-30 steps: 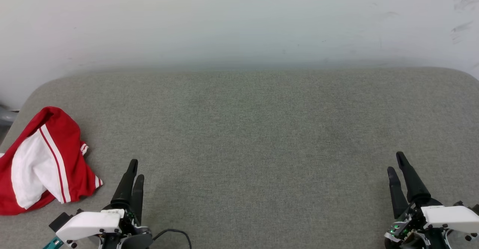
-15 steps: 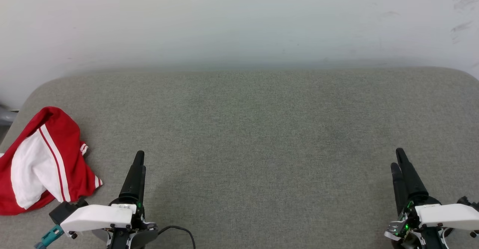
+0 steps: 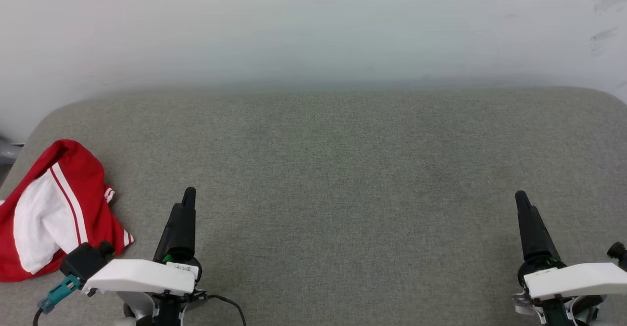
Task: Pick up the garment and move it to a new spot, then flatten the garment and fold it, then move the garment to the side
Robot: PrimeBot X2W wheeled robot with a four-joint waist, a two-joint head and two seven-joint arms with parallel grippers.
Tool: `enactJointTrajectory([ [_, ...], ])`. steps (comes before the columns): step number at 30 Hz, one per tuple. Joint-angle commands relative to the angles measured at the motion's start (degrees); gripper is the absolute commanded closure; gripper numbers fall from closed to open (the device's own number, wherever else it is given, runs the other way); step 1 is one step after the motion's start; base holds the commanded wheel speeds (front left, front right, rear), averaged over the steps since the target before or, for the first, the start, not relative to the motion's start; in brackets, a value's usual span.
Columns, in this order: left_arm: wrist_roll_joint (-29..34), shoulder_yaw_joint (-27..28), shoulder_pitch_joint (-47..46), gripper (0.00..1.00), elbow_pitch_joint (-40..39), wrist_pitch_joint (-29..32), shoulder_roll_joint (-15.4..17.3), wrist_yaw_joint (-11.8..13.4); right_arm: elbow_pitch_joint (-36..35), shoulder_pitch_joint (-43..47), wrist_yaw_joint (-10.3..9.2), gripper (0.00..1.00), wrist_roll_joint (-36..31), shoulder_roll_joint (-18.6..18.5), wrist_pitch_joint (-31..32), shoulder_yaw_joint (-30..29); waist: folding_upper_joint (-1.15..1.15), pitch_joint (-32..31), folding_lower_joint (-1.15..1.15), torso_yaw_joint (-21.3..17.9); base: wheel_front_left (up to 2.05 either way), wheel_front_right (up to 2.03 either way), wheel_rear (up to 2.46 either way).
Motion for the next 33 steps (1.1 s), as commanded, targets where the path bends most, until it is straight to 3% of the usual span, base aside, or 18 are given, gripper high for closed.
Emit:
enactJointTrajectory([
  [1,2.7,-0.3,-0.6,0.00,-1.3,-0.5,0.1,-0.1,-1.4,-0.4,0.00,0.00,-2.9,0.0,-0.7,0.1,0.00,0.0,0.00,0.0,0.00,0.00,0.00],
  [16,21.7,-3.2,-0.2,0.00,-3.7,-3.4,0.9,1.1,-3.3,0.4,0.00,0.00,-21.4,0.1,-3.4,0.3,0.00,0.3,0.00,-0.1,0.00,0.00,0.00],
  [33,34.9,-7.8,-1.3,0.00,-3.7,-6.2,3.9,5.1,-7.1,1.5,0.00,0.00,-36.8,0.1,-2.9,1.5,0.00,0.6,0.00,0.0,0.00,0.00,0.00],
])
